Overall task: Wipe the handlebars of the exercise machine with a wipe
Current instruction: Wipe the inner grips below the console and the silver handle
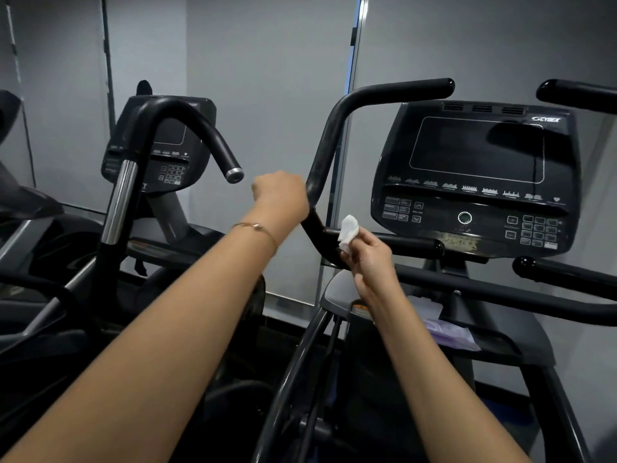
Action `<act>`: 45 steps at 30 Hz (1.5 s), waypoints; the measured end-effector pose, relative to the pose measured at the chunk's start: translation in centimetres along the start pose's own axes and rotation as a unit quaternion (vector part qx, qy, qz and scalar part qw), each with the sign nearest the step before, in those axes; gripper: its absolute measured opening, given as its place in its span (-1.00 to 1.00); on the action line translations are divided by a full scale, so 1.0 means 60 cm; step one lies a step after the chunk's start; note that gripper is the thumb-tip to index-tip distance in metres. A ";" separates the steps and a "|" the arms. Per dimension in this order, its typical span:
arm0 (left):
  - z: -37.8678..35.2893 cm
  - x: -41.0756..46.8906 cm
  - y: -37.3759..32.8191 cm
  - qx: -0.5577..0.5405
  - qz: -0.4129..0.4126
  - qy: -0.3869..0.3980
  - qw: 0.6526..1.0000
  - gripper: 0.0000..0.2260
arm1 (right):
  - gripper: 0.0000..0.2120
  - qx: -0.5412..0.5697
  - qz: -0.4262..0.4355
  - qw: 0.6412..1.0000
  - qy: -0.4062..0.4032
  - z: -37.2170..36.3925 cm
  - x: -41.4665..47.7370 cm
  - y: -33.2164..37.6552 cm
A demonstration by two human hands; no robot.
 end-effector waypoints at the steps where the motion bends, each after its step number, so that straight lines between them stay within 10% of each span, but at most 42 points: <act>1: 0.006 -0.019 0.029 -0.035 0.011 0.002 0.999 -0.76 | -0.64 -0.060 0.059 0.996 0.012 -0.008 -0.014 0.019; 6: -0.046 -0.117 0.141 -0.171 0.034 0.162 0.971 -0.55 | -0.63 -0.274 0.372 0.879 0.121 -0.126 -0.155 0.099; 11: -0.073 -0.158 0.156 -0.206 0.008 0.209 0.956 -0.67 | -0.75 -0.493 0.531 0.652 0.223 -0.238 -0.238 0.088; 16: -0.088 -0.156 0.172 -0.265 0.048 0.232 0.935 -0.56 | -0.73 -0.561 0.462 0.653 0.213 -0.253 -0.176 0.129; 21: -0.099 -0.163 0.169 -0.322 0.050 0.256 0.910 -0.60 | -0.64 -0.574 0.517 0.560 0.298 -0.243 -0.277 0.080; 28: -0.084 -0.168 0.164 -0.299 0.050 0.271 0.914 -0.61 | -0.75 -0.570 0.366 0.702 0.219 -0.256 -0.169 0.113; 37: -0.063 -0.157 0.152 -0.245 0.038 0.285 0.926 -0.67 | -0.68 -0.525 0.355 0.748 0.196 -0.235 -0.187 0.083; 45: 0.063 -0.100 0.051 -0.065 -0.074 -0.034 0.995 -0.78 | -0.72 -0.408 0.157 0.898 -0.042 -0.048 -0.038 0.086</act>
Point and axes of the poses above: each hand's wrist, its own x-axis towards the middle knuckle, its own z-axis out of the back of the hand, y = z × x, the point moved 10 cm from there along x, towards the middle knuckle, and after that the axes turned 6 degrees about z, right-handed, at the moved point
